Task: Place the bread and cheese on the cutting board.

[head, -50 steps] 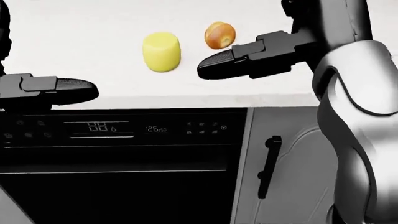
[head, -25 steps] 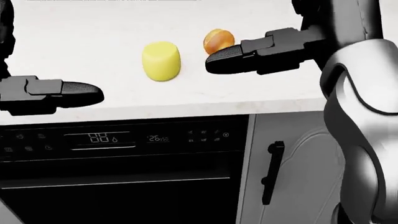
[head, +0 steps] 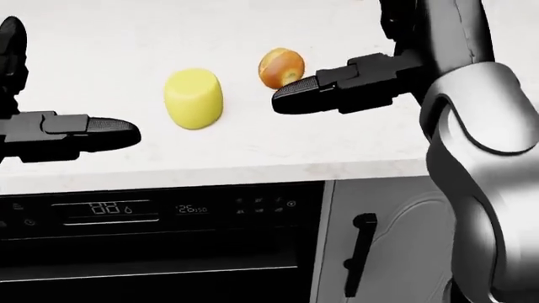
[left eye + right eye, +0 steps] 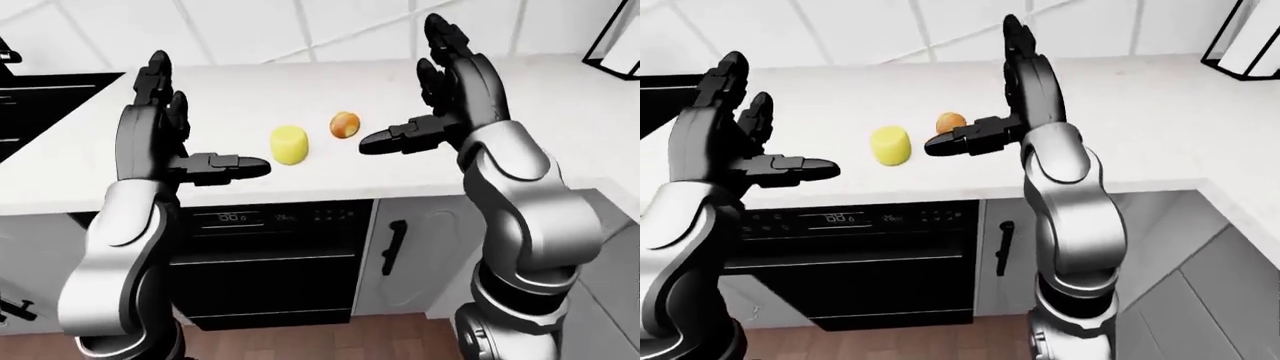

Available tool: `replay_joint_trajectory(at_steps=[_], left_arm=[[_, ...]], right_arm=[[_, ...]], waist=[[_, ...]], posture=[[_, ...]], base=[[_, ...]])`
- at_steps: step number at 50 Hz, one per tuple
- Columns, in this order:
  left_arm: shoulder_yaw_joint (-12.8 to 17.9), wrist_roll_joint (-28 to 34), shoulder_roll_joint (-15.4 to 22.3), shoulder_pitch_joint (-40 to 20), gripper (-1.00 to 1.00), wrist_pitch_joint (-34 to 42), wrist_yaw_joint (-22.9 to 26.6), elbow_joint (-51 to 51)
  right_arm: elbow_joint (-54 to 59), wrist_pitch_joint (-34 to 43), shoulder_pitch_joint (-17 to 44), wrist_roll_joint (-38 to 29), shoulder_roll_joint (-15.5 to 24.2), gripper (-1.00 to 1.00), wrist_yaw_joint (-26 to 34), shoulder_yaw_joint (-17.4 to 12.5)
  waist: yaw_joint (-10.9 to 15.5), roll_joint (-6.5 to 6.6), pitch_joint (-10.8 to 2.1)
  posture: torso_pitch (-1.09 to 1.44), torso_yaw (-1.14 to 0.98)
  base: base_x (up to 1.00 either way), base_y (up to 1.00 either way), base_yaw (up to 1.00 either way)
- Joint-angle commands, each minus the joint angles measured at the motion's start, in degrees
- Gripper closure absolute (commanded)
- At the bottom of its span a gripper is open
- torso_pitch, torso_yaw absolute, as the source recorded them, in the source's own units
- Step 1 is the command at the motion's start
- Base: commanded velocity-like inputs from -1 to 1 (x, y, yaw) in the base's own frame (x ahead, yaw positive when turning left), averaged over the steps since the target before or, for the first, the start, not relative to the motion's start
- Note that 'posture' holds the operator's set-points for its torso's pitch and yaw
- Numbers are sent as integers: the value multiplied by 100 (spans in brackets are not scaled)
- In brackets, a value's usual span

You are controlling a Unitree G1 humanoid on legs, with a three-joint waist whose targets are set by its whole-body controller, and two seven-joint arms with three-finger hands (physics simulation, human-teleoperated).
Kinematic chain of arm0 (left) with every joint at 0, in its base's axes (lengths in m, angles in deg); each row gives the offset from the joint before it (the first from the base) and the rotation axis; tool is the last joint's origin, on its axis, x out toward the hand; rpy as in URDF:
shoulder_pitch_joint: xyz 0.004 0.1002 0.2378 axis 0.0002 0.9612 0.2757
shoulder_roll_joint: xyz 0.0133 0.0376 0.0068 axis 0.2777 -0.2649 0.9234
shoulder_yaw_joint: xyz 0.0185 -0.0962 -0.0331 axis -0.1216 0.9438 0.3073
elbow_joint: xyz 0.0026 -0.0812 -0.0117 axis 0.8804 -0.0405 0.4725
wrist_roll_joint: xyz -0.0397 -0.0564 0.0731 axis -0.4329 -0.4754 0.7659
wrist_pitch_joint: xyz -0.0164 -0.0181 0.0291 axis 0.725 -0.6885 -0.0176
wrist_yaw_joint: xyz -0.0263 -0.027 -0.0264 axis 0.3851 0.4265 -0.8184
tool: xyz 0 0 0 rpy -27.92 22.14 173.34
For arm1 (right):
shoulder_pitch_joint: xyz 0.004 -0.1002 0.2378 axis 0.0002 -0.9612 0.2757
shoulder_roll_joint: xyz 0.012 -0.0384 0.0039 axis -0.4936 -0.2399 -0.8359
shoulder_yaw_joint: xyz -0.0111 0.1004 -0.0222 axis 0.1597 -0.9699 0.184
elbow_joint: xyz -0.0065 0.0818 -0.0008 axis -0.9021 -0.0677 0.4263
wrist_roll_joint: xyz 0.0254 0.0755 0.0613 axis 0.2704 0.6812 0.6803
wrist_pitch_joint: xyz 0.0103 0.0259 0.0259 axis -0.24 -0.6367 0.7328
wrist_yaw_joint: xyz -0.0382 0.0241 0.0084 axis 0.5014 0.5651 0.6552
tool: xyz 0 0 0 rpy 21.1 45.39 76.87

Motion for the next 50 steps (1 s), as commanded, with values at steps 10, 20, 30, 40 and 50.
replay_joint_trajectory(at_steps=[10,20,30,40,50], left_arm=[[14,5,47,-187,-100,-263,29,-258],[20,23,69,-183,-100,-187,43,-347],[30,27,56,-184,-100,-211,51,-315],[36,41,45,-130,-100,-298,50,-269],[113,-32,149,-238,-100,-162,45,-304]], right_arm=[[-207,-290,194,-140,71,-100,23,-115],[-157,-245,234,-164,-2,-100,47,-91],[-107,-179,310,-141,32,-100,70,-120],[3,-58,352,-145,67,-100,134,-108],[748,550,794,-43,258,-100,387,-151]], waist=[[-53,-276,-171],[-129,539,-221],[-9,-169,-55],[-15,21,-189],[-52,27,-187]], posture=[[0,0],[0,0],[0,0],[0,0],[0,0]], base=[[14,0,0],[15,0,0],[4,0,0],[0,0,0],[0,0,0]])
